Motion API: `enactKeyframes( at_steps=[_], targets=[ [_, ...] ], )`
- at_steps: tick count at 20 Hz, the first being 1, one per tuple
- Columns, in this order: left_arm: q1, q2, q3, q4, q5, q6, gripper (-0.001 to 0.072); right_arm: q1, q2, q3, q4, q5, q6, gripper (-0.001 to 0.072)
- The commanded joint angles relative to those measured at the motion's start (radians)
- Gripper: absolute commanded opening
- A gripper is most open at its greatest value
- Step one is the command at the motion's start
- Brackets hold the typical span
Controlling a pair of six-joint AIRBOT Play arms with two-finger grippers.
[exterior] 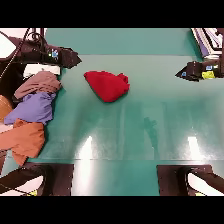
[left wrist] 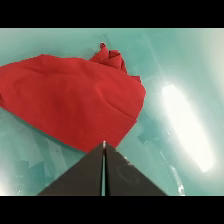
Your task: Fold the shirts.
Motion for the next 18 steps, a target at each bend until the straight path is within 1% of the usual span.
enactKeyframes(
  at_steps=[1,12,15,16,17,18],
  targets=[
    [-0.001,0.000,0.000,0.000,0.000,0.000,0.0029,0.001,0.000,0.001,0.000,0.000,0.000,0.0015],
    [-0.001,0.000,0.000,-0.006,0.004,-0.004,0.0029,0.001,0.000,0.001,0.000,0.000,0.000,0.0015],
    [-0.001,-0.001,0.000,-0.024,0.049,-0.005,0.0029,0.001,0.000,0.001,0.001,-0.030,0.000,0.0015],
    [-0.001,-0.007,0.000,-0.017,0.084,0.005,0.0106,0.001,0.000,0.001,0.001,-0.038,0.000,0.0015],
    [-0.001,-0.018,-0.004,-0.010,0.124,0.001,0.0442,0.001,0.000,0.001,0.001,-0.045,0.000,0.0015],
    [-0.001,-0.039,-0.013,-0.010,0.162,-0.014,0.0602,0.001,-0.001,0.001,0.001,-0.050,0.000,0.0015]
  ],
)
